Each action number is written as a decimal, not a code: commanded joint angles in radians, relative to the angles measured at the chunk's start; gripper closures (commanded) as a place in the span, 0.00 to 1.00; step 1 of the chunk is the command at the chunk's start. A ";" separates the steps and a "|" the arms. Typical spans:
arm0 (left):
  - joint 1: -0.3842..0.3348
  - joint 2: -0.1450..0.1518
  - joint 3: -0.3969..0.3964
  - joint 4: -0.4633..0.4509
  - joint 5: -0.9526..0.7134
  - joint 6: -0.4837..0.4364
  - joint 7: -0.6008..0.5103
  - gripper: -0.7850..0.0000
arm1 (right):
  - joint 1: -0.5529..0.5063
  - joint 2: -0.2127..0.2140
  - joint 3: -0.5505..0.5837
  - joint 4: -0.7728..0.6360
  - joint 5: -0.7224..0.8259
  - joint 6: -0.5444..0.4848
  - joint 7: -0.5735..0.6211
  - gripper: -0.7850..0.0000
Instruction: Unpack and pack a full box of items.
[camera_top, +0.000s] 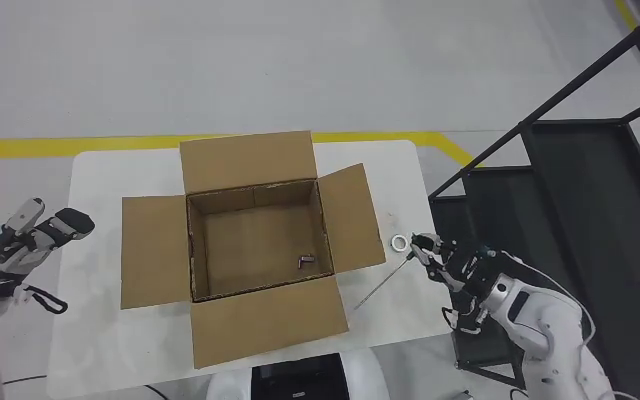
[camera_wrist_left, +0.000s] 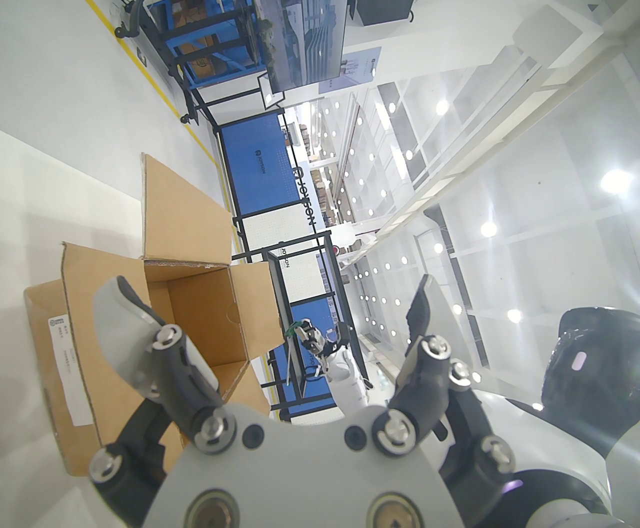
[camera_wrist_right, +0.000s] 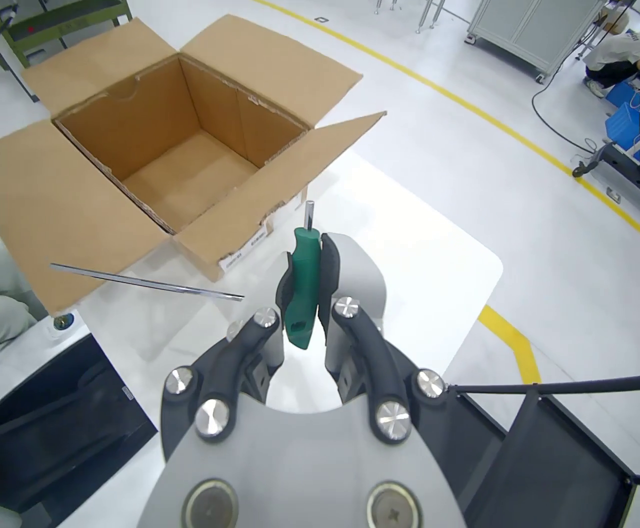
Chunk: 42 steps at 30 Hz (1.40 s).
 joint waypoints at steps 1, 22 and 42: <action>0.000 0.000 0.000 0.000 0.000 0.000 0.000 0.00 | 0.008 0.003 -0.002 0.034 -0.032 -0.005 -0.033 1.00; 0.000 0.000 0.000 0.000 0.000 0.000 0.000 0.00 | 0.168 0.020 -0.144 0.340 -0.095 0.112 0.214 1.00; 0.000 0.000 0.000 0.000 0.000 0.000 0.000 0.00 | 0.266 0.017 -0.268 0.427 0.083 0.297 0.558 0.00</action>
